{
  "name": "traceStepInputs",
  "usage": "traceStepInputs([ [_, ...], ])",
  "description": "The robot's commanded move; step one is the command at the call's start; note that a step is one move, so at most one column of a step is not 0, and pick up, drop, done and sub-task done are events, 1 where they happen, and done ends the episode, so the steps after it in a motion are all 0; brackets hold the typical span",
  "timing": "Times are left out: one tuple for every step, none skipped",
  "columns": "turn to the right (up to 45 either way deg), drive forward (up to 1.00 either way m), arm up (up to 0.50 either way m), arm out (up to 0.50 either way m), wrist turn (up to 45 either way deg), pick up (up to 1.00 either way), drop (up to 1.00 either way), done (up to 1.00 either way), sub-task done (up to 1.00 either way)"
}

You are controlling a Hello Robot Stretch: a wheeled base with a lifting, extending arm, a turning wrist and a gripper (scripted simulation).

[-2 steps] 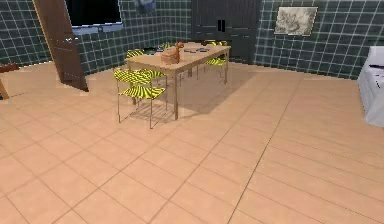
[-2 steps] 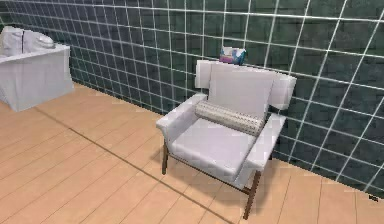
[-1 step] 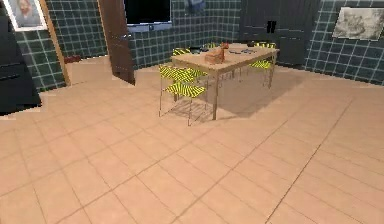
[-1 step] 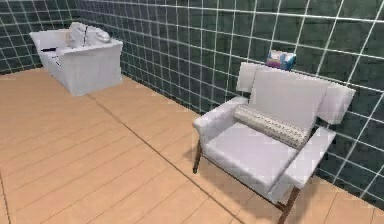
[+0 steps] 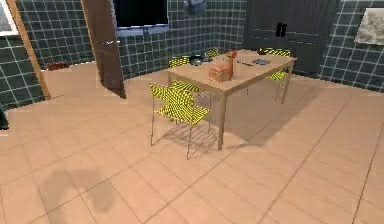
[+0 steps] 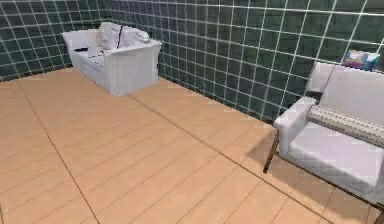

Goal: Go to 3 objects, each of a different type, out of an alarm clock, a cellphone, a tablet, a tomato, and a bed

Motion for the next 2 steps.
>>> traceStepInputs([
  [-33.0,0.0,0.0,0.0,0.0,0.0,0.0,0.0,0.0],
  [0.0,1.0,0.0,0.0,0.0,0.0,0.0,0.0,0.0],
])
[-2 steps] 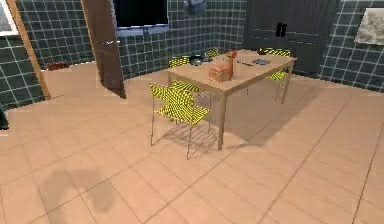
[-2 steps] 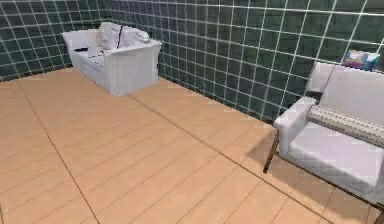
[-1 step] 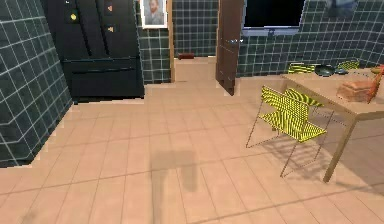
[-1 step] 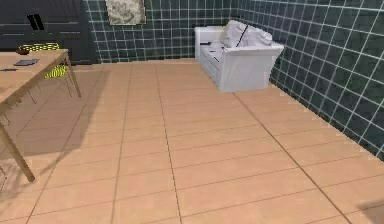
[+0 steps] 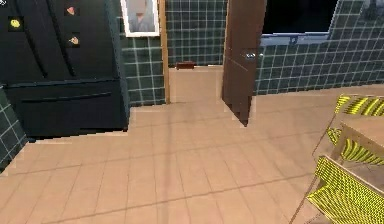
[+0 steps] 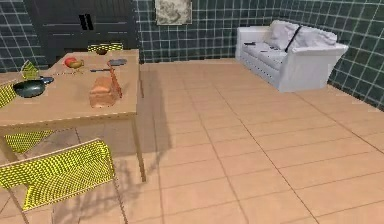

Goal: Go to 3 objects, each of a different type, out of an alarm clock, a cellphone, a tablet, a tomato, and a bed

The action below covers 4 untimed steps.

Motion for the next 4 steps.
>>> traceStepInputs([
  [-3.0,0.0,0.0,0.0,0.0,0.0,0.0,0.0,0.0],
  [0.0,0.65,0.0,0.0,0.0,0.0,0.0,0.0,0.0],
  [6.0,0.0,0.0,0.0,0.0,0.0,0.0,0.0,0.0],
  [0.0,1.0,0.0,0.0,0.0,0.0,0.0,0.0,0.0],
])
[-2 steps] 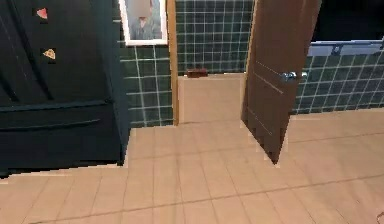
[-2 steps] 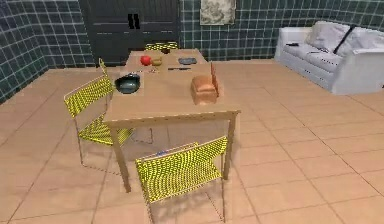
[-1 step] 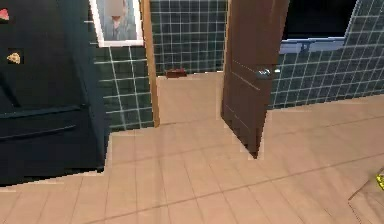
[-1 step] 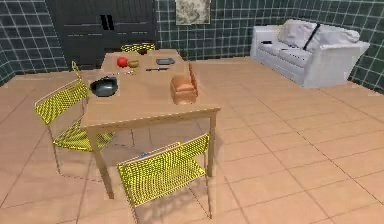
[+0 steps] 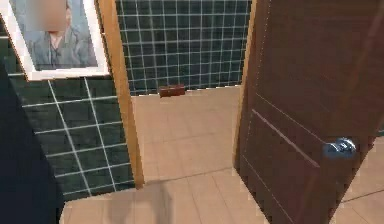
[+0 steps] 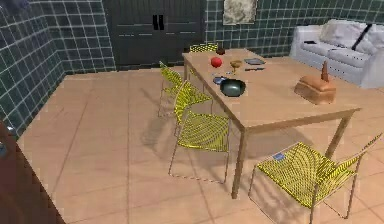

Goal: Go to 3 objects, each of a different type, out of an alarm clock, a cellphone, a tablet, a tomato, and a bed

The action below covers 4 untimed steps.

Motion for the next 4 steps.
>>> traceStepInputs([
  [0.0,0.6,0.0,0.0,0.0,0.0,0.0,0.0,0.0],
  [0.0,1.0,0.0,0.0,0.0,0.0,0.0,0.0,0.0],
  [0.0,0.2,0.0,0.0,0.0,0.0,0.0,0.0,0.0],
  [45.0,0.0,0.0,0.0,0.0,0.0,0.0,0.0,0.0],
])
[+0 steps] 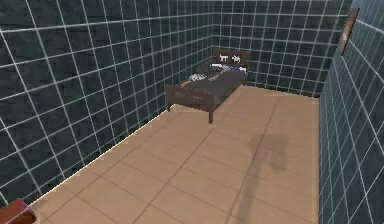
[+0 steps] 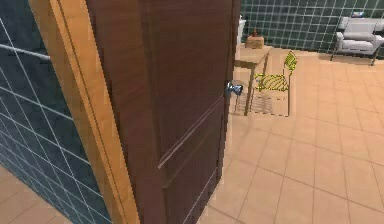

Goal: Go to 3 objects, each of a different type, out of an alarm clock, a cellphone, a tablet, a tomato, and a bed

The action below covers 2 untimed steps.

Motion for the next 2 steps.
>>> traceStepInputs([
  [21.0,0.0,0.0,0.0,0.0,0.0,0.0,0.0,0.0],
  [0.0,1.0,0.0,0.0,0.0,0.0,0.0,0.0,0.0],
])
